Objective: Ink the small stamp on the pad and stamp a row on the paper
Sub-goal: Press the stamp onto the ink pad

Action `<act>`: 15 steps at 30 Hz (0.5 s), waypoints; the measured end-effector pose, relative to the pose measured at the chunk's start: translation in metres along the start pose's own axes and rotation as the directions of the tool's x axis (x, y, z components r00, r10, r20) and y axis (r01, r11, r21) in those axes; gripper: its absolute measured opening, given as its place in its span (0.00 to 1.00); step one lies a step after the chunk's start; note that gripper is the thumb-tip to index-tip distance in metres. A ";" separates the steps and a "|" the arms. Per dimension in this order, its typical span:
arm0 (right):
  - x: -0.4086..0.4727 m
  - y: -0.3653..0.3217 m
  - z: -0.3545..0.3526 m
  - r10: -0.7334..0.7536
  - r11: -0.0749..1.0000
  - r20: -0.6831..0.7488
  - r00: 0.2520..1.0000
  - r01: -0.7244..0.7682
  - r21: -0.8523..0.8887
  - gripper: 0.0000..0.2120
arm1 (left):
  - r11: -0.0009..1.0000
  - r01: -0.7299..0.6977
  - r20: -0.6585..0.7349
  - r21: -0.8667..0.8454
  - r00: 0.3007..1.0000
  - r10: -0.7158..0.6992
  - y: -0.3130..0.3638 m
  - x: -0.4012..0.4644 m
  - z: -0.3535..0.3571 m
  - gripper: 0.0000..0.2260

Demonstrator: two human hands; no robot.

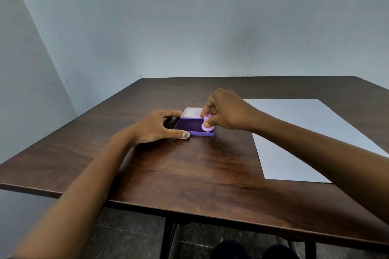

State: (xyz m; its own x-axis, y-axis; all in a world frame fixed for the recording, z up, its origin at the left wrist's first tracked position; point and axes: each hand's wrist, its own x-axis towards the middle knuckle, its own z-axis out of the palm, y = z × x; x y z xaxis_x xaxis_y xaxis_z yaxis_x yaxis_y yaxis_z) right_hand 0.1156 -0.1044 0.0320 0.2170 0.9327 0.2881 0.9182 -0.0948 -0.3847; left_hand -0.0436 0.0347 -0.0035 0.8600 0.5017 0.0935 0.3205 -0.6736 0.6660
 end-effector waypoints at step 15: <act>-0.009 0.003 0.009 -0.005 1.000 -0.082 0.997 0.004 -0.009 0.14 | 0.999 0.021 -0.036 0.024 0.999 -0.020 -0.001 0.001 0.000 0.31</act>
State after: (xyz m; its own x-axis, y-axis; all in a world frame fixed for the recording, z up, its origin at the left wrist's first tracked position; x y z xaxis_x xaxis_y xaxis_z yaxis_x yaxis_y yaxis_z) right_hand 0.1134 -0.1099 0.0203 0.2388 0.9013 0.3613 0.9221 -0.0939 -0.3754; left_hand -0.0434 0.0359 -0.0043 0.8387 0.5340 0.1069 0.3478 -0.6762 0.6495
